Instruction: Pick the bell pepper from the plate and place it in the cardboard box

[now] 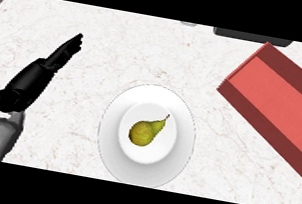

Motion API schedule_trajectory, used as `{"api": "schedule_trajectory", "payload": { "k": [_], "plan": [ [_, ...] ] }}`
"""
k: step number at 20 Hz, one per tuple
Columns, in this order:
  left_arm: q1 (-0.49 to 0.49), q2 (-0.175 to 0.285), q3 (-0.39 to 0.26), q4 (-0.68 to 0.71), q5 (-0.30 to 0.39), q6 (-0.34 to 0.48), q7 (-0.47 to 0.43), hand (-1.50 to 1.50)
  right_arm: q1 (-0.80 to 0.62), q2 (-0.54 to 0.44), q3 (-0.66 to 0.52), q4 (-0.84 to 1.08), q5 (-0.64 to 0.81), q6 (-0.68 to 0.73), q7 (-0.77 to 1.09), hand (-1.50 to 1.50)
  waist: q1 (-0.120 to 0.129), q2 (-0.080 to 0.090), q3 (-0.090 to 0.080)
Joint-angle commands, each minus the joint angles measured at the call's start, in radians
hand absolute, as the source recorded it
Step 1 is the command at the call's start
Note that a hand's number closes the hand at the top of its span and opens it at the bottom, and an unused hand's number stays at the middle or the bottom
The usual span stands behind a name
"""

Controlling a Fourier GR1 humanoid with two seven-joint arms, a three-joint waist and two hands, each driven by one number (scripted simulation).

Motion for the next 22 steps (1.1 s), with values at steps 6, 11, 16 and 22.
{"api": "schedule_trajectory", "payload": {
  "k": [6, 11, 16, 22],
  "plan": [
    [0.024, 0.016, 0.015, -0.029, 0.009, -0.040, 0.007, 0.00, -0.004, 0.016, -0.063, 0.132, -0.074, -0.017, -0.303, -1.50, 0.002, -0.002, 0.001],
    [0.025, -0.003, 0.023, -0.008, 0.006, -0.010, 0.001, 0.00, -0.086, 0.099, -0.380, 0.164, -0.399, -0.015, -0.289, -1.50, -0.018, -0.010, 0.003],
    [0.040, 0.009, 0.025, -0.064, 0.030, -0.037, 0.032, 0.00, -0.147, 0.078, -0.583, 0.292, -0.569, -0.035, -0.130, -1.50, -0.001, -0.010, 0.001],
    [-0.007, 0.015, 0.041, 0.021, 0.005, -0.046, -0.023, 0.00, -0.132, -0.016, -0.638, 0.470, -0.576, -0.099, -0.250, -1.50, 0.007, 0.005, 0.001]
  ]
}}
